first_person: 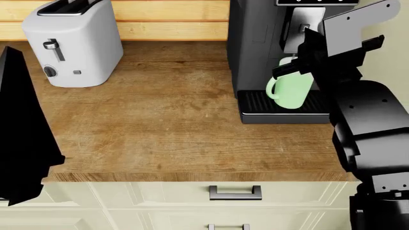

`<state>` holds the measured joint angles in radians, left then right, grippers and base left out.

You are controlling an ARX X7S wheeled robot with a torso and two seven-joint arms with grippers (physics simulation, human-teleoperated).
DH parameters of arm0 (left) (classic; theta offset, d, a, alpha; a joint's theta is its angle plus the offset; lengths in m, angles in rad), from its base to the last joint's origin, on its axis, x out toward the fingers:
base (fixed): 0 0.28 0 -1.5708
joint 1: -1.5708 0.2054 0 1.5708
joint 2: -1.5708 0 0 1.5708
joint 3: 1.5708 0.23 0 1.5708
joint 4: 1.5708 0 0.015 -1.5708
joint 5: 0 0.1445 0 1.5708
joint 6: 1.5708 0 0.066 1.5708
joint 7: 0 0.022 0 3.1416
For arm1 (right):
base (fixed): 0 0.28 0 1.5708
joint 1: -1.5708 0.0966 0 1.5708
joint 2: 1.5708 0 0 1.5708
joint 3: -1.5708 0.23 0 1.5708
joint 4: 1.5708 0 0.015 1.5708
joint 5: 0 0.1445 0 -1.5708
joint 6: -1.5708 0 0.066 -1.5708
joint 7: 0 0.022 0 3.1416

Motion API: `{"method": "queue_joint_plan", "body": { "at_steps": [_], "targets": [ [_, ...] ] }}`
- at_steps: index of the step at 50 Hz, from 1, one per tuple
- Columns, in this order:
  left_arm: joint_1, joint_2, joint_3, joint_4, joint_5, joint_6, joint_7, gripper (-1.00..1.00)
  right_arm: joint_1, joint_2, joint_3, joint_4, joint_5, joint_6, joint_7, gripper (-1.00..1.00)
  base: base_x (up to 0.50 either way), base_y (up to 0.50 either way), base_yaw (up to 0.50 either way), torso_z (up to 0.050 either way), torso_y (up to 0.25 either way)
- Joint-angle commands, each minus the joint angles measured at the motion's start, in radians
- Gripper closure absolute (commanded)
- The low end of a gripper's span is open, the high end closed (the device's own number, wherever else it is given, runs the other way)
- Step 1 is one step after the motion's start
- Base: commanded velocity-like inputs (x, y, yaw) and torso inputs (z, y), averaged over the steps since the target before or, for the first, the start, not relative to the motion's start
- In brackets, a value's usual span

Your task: Pick the mug from the cabinet, place it under the coffee machine dispenser, and press the start button.

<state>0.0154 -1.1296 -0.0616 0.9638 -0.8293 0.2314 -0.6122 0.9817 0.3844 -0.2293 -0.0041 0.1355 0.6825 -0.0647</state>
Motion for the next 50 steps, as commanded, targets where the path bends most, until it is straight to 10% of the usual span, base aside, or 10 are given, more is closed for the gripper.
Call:
{"method": "queue_joint_plan", "body": {
  "at_steps": [1, 50],
  "targets": [
    [0.005, 0.0, -0.002, -0.001, 0.001, 0.003, -0.001, -1.0, 0.006, 0.0, -0.006, 0.028, -0.014, -0.006, 0.005, 1.0, 0.0, 0.0, 0.0, 0.0, 0.0],
    [0.024, -0.002, -0.011, -0.001, 0.004, 0.016, -0.005, -1.0, 0.001, 0.012, -0.011, -0.008, 0.0, 0.027, 0.01, 1.0, 0.01, 0.0, 0.0, 0.0, 0.0]
  ]
}}
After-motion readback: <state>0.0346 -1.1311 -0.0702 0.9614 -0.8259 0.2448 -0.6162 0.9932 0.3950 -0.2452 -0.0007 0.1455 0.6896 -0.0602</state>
